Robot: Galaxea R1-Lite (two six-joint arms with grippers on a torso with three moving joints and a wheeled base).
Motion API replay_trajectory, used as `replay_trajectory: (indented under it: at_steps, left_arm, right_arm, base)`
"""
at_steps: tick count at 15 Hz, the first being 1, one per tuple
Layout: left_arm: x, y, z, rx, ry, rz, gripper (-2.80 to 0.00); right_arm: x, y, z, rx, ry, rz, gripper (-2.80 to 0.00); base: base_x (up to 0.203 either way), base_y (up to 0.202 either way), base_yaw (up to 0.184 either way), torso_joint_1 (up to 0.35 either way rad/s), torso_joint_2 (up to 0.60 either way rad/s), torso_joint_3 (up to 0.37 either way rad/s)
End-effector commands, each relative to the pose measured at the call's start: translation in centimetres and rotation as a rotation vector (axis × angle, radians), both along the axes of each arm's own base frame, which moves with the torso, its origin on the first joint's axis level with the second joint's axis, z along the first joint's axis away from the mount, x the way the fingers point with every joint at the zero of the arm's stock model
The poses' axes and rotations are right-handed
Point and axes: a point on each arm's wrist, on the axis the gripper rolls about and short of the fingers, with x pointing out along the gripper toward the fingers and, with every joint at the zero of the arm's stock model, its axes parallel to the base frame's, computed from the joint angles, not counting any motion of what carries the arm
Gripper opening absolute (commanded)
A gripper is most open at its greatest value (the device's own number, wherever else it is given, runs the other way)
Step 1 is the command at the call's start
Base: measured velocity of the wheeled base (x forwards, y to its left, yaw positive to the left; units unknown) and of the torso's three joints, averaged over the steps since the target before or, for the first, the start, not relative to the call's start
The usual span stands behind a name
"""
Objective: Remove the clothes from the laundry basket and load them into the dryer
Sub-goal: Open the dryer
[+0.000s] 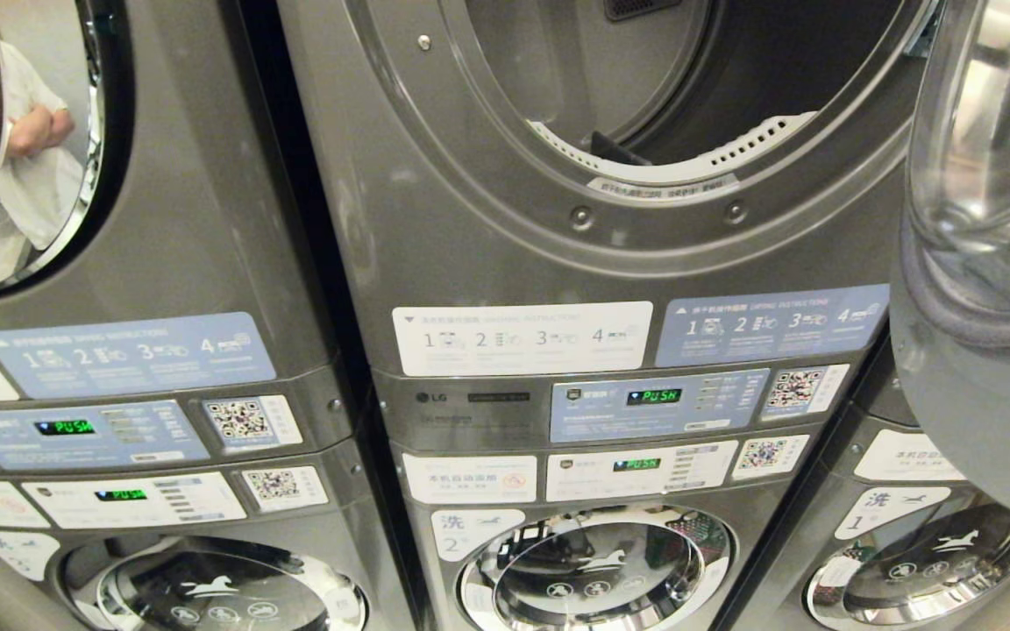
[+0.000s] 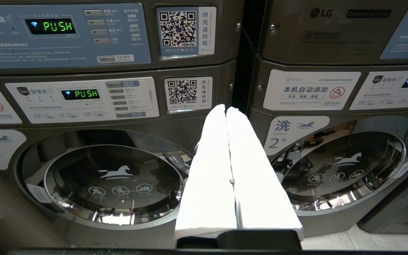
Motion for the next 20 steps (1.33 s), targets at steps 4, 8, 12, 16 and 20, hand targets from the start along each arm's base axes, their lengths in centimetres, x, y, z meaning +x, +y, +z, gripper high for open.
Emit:
replay_trajectory:
  at_steps: [4,8,12,16,20]
  left_arm:
    - [0.0,0.0,0.0,0.000,0.000,0.000,-2.80]
    - [0.0,0.0,0.0,0.000,0.000,0.000,-2.80]
    - [0.0,0.0,0.0,0.000,0.000,0.000,-2.80]
    - [0.0,0.0,0.0,0.000,0.000,0.000,-2.80]
    - [0.0,0.0,0.0,0.000,0.000,0.000,-2.80]
  right_arm:
    - [0.5,0.6,-0.5,-0.046,0.048,-0.132,-2.80]
    - [2.1,1.5,-0.5,-0.031,0.030,-0.349,-2.80]
    - [1.0,1.4,-1.6,-0.094,-0.141,-0.543,-2.80]
    - [-0.6,1.5,-2.0,-0.056,-0.343,-0.578,-2.80]
    - [-0.9,1.4,-2.1,0.040,-0.360,-0.596,-2.80]
  base:
    - [0.000,0.000,0.000,0.000,0.00,0.000]
    - [0.000,0.000,0.000,0.000,0.00,0.000]
    - [0.000,0.000,0.000,0.000,0.00,0.000]
    - [0.000,0.000,0.000,0.000,0.00,0.000]
    - [0.000,0.000,0.000,0.000,0.00,0.000]
